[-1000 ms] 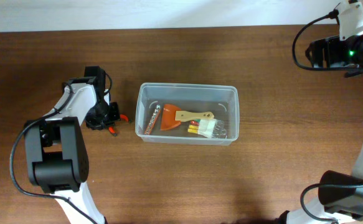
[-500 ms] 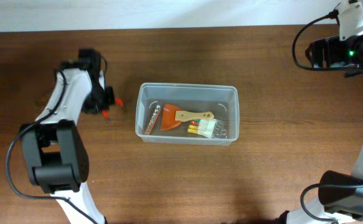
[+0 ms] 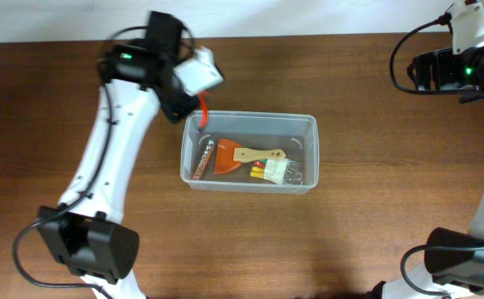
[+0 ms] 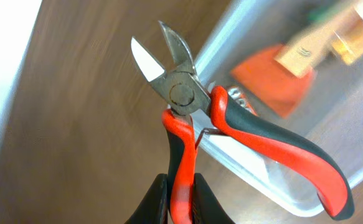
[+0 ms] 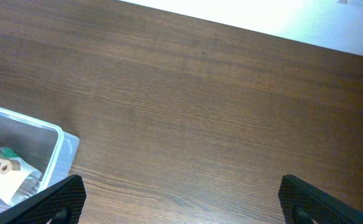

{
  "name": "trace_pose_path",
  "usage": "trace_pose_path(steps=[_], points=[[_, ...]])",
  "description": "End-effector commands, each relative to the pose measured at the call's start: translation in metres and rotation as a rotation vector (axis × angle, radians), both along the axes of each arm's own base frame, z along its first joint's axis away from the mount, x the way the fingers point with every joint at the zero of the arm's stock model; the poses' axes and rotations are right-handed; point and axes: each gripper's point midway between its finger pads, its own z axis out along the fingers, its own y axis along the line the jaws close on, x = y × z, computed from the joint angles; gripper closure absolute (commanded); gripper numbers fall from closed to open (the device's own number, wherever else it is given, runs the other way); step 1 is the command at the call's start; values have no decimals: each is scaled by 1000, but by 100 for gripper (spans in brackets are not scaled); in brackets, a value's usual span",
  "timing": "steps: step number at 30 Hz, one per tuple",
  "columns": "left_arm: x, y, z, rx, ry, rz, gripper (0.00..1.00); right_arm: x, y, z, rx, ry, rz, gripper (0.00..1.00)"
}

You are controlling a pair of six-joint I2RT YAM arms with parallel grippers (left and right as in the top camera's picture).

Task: Pack container
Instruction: 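Lower the pliers into the container and open the left gripper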

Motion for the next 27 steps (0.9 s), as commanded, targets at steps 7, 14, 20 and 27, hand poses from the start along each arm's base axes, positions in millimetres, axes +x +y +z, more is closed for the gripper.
trace_pose_path(steps=[7, 14, 20, 27], points=[[-1, -64, -24, 151, -72, -633, 98, 1, 3, -3, 23, 7, 4, 2], [-14, -76, -82, 73, 125, -642, 98, 1, 3, -3, 23, 6, 5, 2], [-32, -73, -131, 81, 310, -642, 92, 1, 3, -3, 23, 6, 5, 1], [-32, -71, -167, 93, 385, -640, 84, 1, 3, -3, 23, 6, 5, 1]])
